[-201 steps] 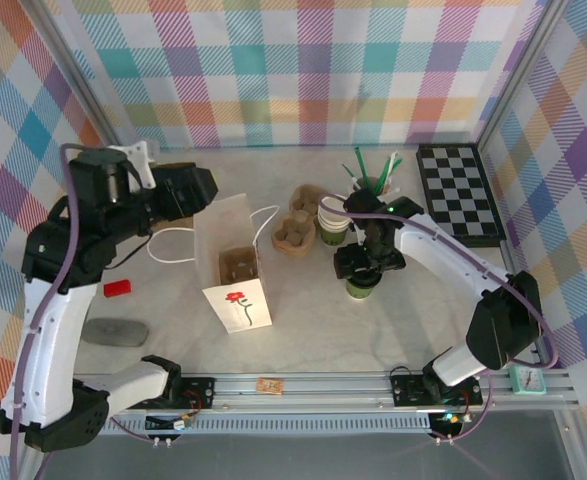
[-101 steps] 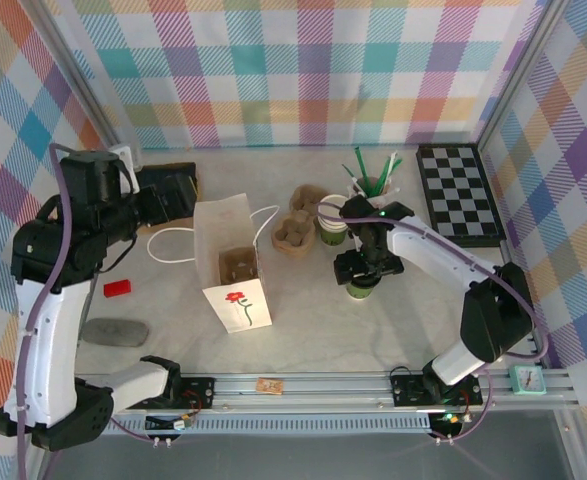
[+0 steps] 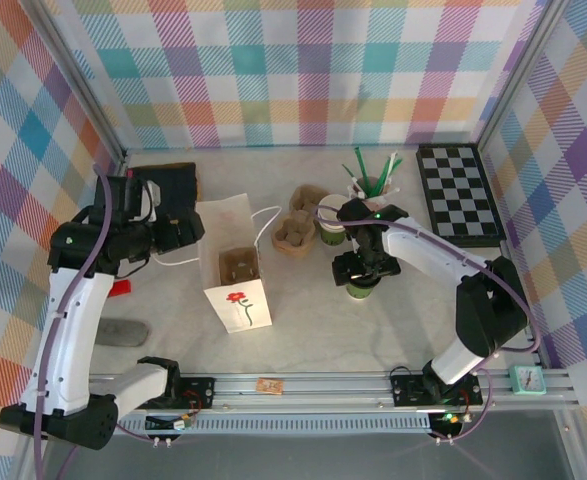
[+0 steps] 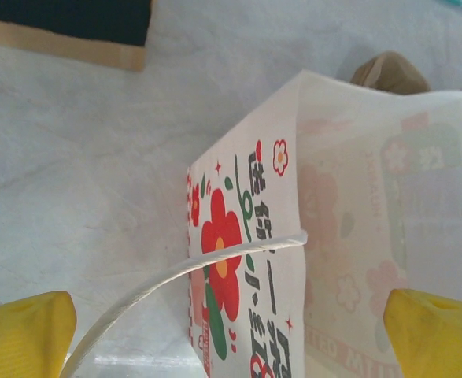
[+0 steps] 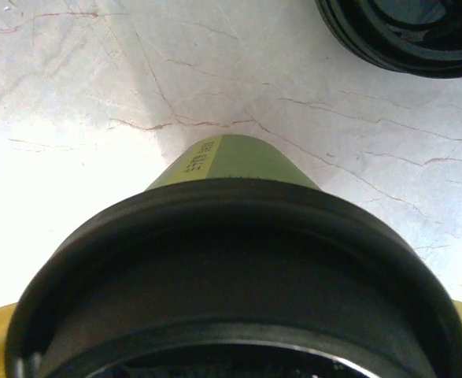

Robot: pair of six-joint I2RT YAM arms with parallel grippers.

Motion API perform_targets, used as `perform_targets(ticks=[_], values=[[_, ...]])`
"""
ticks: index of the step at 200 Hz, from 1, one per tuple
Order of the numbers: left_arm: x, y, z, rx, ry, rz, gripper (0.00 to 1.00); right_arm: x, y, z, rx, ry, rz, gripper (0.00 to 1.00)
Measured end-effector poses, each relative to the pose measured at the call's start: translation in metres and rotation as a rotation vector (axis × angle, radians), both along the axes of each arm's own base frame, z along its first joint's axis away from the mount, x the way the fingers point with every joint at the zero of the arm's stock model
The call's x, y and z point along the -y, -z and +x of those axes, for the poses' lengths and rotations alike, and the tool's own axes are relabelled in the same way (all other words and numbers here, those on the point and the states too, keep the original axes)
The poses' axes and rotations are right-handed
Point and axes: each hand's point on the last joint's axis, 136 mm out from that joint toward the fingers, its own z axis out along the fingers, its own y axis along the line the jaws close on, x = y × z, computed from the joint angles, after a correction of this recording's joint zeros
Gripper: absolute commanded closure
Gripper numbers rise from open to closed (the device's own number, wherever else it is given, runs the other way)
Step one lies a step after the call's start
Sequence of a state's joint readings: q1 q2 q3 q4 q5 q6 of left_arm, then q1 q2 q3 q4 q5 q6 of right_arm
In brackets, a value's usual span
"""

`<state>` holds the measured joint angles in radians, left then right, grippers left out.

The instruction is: Pack the takeout coffee

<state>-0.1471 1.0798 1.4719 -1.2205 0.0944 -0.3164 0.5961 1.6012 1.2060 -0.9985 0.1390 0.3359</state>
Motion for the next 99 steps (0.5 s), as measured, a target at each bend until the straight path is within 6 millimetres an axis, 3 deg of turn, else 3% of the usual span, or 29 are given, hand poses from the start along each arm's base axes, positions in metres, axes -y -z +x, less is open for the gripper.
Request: perform_targets(ticks=[29, 46, 64, 89, 99], values=[[0.003, 0.016, -0.012, -0.037, 0.016, -0.018, 0.0, -0.001, 0.0, 0.002, 0.008, 0.001, 0.005, 0.01], [0.001, 0.015, -0.02, -0.029, 0.01, -0.016, 0.0, -0.002, 0.0, 0.003, 0.009, 0.001, 0.007, 0.01], [-0.005, 0.0, -0.028, 0.009, -0.005, -0.002, 0.0, -0.002, 0.001, 0.003, 0.01, 0.0, 0.007, 0.01], [-0.007, -0.037, -0.031, 0.107, -0.013, -0.007, 0.0, -0.002, 0.003, 0.003, 0.005, 0.0, 0.004, 0.01], [-0.005, -0.041, -0.032, 0.119, -0.004, -0.021, 0.0, -0.003, 0.003, 0.004, 0.006, 0.0, 0.004, 0.01]])
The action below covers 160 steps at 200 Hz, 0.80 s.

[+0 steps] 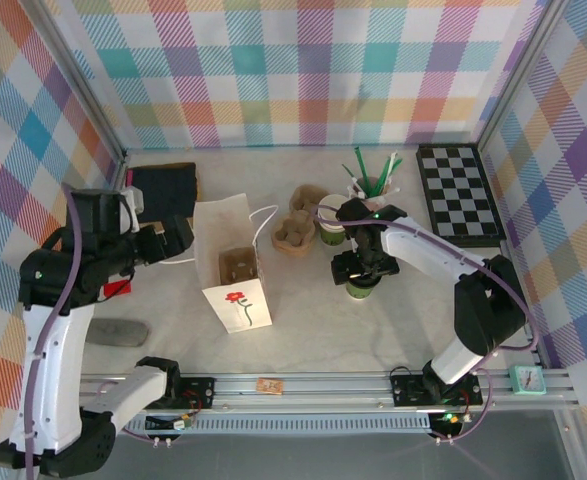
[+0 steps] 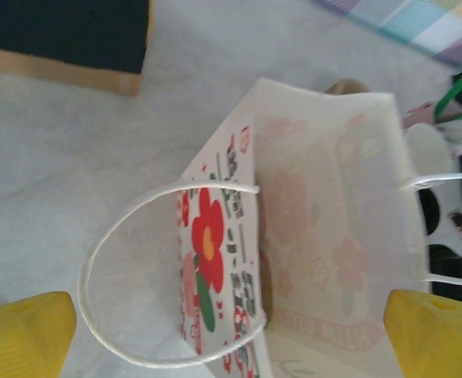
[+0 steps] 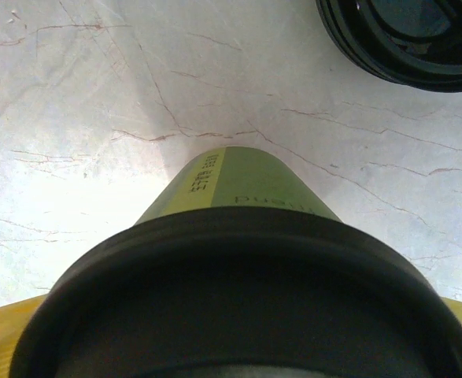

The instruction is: Pack the takeout coffee

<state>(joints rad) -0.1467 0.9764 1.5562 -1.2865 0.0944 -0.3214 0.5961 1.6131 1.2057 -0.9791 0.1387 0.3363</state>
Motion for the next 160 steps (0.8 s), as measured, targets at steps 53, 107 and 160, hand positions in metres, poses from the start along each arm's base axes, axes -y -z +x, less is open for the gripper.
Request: perform_targets(ticks=[53, 107, 160], values=[[0.012, 0.051, -0.027, -0.122, 0.018, -0.079, 0.0, 0.0, 0.007, 0.001, 0.004, 0.0, 0.002, 0.01], [0.022, 0.062, -0.033, -0.152, 0.028, -0.109, 0.01, 0.001, 0.018, -0.002, 0.0, 0.001, 0.0, 0.01], [0.029, 0.068, -0.027, -0.155, 0.04, -0.115, 0.13, 0.002, 0.021, -0.002, -0.003, 0.015, -0.001, 0.09]])
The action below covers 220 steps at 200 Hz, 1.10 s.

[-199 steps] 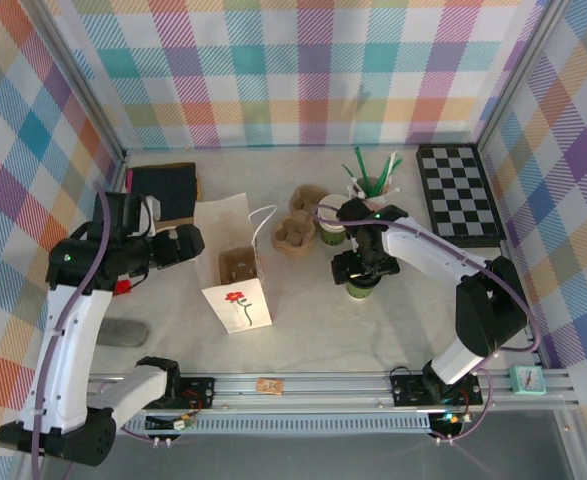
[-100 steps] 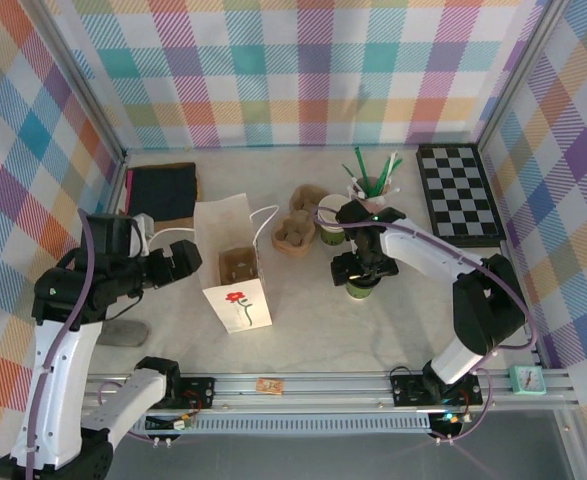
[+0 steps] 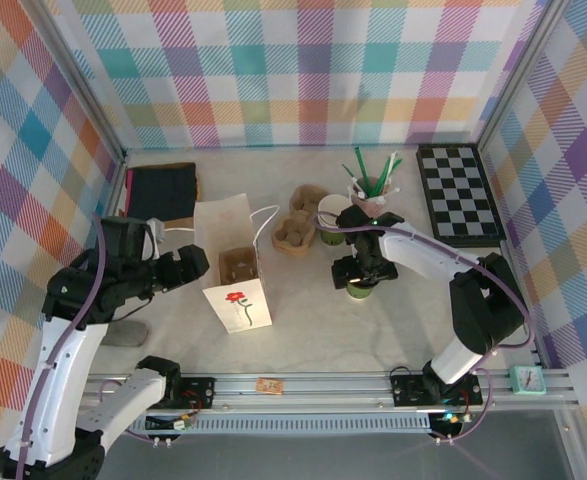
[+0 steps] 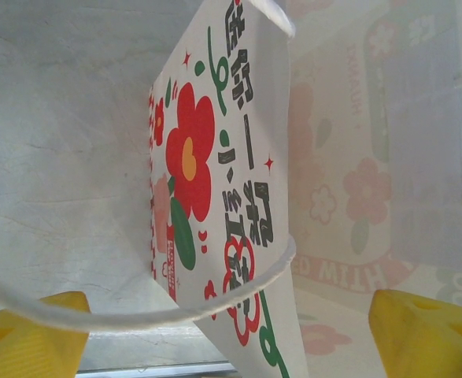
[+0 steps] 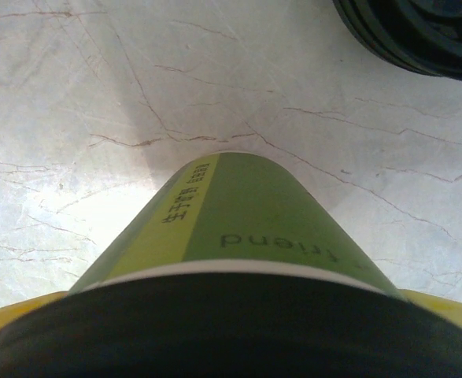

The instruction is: Pack the takeout coffee

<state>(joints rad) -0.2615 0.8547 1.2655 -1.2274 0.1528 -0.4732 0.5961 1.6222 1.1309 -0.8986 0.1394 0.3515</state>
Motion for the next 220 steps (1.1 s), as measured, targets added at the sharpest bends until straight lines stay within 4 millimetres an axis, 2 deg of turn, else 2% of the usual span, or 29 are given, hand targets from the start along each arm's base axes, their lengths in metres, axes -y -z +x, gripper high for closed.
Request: perform_targets(ticks=[54, 89, 159, 190, 204, 220], values=[[0.003, 0.008, 0.008, -0.014, -0.001, 0.004, 0.19, 0.0, 0.0, -0.001, -0.006, 0.003, -0.003, 0.22], [0.004, 0.009, 0.012, -0.006, 0.003, 0.004, 0.23, 0.0, 0.0, -0.001, -0.011, 0.003, -0.006, 0.36], [0.004, 0.017, 0.013, -0.023, 0.003, 0.017, 0.23, -0.002, -0.004, -0.004, -0.019, -0.014, -0.026, 0.46], [0.008, 0.018, 0.017, -0.018, 0.018, 0.013, 0.23, -0.005, -0.024, -0.002, -0.006, -0.021, -0.025, 0.48], [0.011, 0.02, 0.018, -0.023, 0.027, 0.013, 0.26, -0.007, -0.043, 0.002, 0.026, -0.021, -0.003, 0.48], [0.014, 0.021, 0.021, -0.021, 0.032, 0.009, 0.31, -0.01, -0.074, 0.005, 0.081, -0.021, 0.035, 0.47]])
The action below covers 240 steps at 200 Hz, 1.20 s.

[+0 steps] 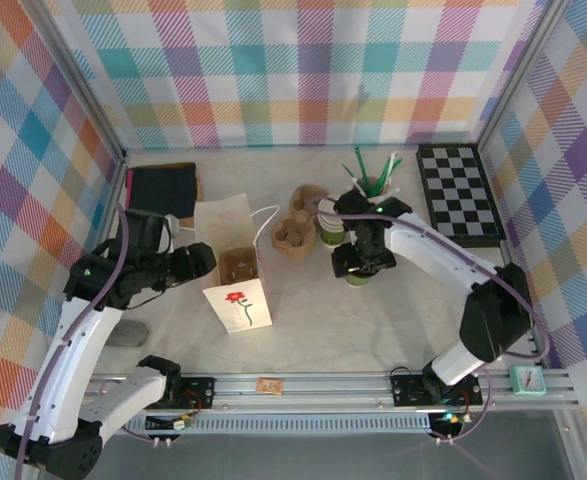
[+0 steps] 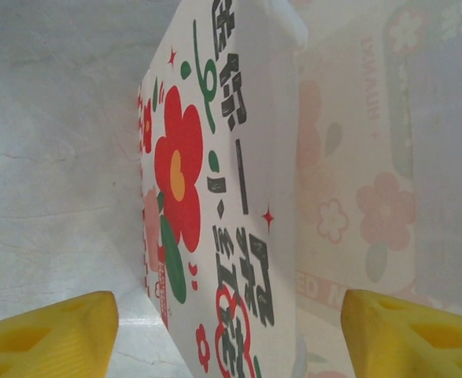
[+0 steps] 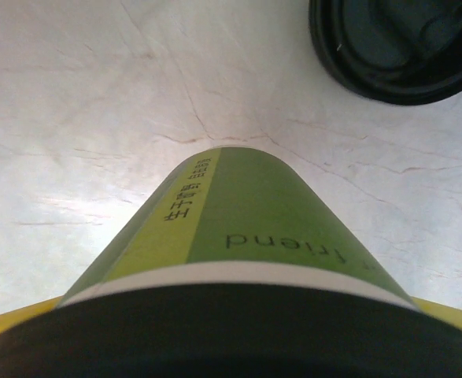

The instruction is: Pack the takeout coffee

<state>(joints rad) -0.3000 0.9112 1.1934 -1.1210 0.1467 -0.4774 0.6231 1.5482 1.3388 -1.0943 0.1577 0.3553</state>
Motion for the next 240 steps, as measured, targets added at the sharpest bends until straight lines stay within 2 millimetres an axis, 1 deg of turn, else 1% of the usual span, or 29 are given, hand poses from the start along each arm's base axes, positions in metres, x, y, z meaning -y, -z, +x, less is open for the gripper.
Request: perform_targets(ticks=[12, 21, 38, 50, 58, 67, 83, 92, 100, 111, 133, 164, 182, 209, 240], values=[[0.001, 0.0, 0.001, -0.001, 0.004, -0.001, 0.35, -0.001, -0.024, 0.002, 0.045, 0.0, 0.032, 0.47], [0.002, 0.0, 0.002, -0.001, 0.005, -0.004, 0.4, -0.002, -0.043, 0.003, 0.081, -0.001, 0.058, 0.47], [0.005, 0.001, 0.004, 0.005, 0.017, -0.007, 0.57, -0.003, -0.074, 0.005, 0.136, -0.003, 0.092, 0.47], [0.008, 0.003, 0.004, -0.001, 0.024, -0.013, 0.65, -0.003, -0.092, 0.006, 0.164, -0.007, 0.105, 0.47], [0.01, 0.004, 0.005, -0.005, 0.027, -0.015, 0.69, -0.002, -0.1, 0.006, 0.175, -0.012, 0.107, 0.48], [0.014, 0.004, 0.006, -0.005, 0.034, -0.023, 0.71, -0.002, -0.107, 0.006, 0.185, -0.018, 0.109, 0.48], [0.02, 0.003, 0.008, -0.003, 0.048, -0.03, 0.77, 0.0, -0.116, 0.004, 0.192, -0.026, 0.109, 0.48], [0.022, 0.003, 0.009, -0.003, 0.053, -0.032, 0.83, 0.001, -0.12, 0.003, 0.195, -0.03, 0.111, 0.49], [0.024, 0.003, 0.009, -0.001, 0.052, -0.04, 0.91, 0.001, -0.125, 0.003, 0.201, -0.035, 0.114, 0.49], [0.027, 0.001, 0.01, 0.006, 0.06, -0.045, 1.0, 0.0, -0.131, 0.002, 0.206, -0.045, 0.123, 0.49], [0.035, 0.003, 0.012, 0.01, 0.061, -0.07, 1.0, -0.003, -0.147, 0.002, 0.222, -0.061, 0.148, 0.49], [0.05, 0.003, 0.014, 0.028, 0.071, -0.099, 1.0, -0.007, -0.174, 0.006, 0.265, -0.085, 0.171, 0.5], [0.06, 0.0, 0.015, 0.046, 0.085, -0.106, 1.0, -0.008, -0.191, 0.006, 0.294, -0.098, 0.189, 0.49], [0.077, 0.003, 0.019, 0.05, 0.112, -0.08, 1.0, -0.011, -0.219, 0.004, 0.346, -0.118, 0.231, 0.5], [0.097, 0.006, 0.025, 0.067, 0.134, -0.068, 1.0, -0.021, -0.249, 0.001, 0.398, -0.146, 0.303, 0.5]])
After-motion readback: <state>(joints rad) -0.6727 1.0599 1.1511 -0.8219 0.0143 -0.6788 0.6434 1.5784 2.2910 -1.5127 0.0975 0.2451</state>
